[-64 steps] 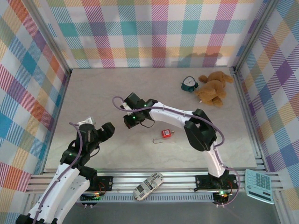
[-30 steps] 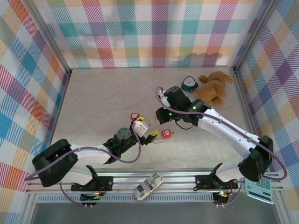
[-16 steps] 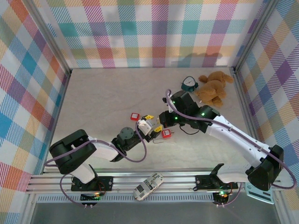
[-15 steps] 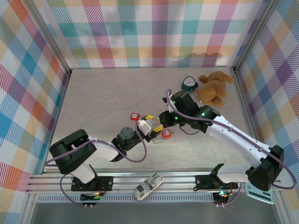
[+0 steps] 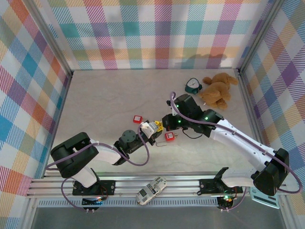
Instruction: Unlock with the key
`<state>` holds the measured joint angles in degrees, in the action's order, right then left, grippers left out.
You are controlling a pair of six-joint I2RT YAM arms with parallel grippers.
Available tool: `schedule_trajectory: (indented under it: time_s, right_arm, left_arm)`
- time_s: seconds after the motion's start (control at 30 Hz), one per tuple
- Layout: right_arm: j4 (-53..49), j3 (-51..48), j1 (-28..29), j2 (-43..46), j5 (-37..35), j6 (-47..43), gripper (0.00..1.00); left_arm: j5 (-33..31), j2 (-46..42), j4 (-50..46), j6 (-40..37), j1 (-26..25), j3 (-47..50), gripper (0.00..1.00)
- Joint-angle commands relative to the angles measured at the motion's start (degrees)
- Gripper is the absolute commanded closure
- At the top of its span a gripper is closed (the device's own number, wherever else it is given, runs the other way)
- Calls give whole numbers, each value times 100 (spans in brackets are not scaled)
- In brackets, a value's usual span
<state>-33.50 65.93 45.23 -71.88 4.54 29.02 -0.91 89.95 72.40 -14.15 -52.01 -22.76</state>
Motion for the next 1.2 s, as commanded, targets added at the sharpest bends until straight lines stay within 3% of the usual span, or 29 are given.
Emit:
schedule_trajectory:
  time_s: [0.0,0.23,0.93,1.0,1.1,1.17]
  right_arm:
    - [267,-53,21,173,-45,106,97]
    - [367,-315,-55,205,-383,191,98]
    - [608,-661,-432,120,-7,62,98]
    - [649,-631,-428,164,73,15,95]
    - [467,-449,-437,237,13,-173,79]
    - [435,-438,-463,394,-203,-345,76]
  left_arm:
    - [112,-94,294,67,-29,-80,87]
    - [300,-352,11,66,-29,-26,100]
    - [913,-1177,-1250,93,121,-147,100]
    - [986,-1173,-1346,125,132,-180,100]
    - [1096,-1140,-1334,239,195,-163,100]
    - [1270,-1146,-1343,319,280,-143,100]
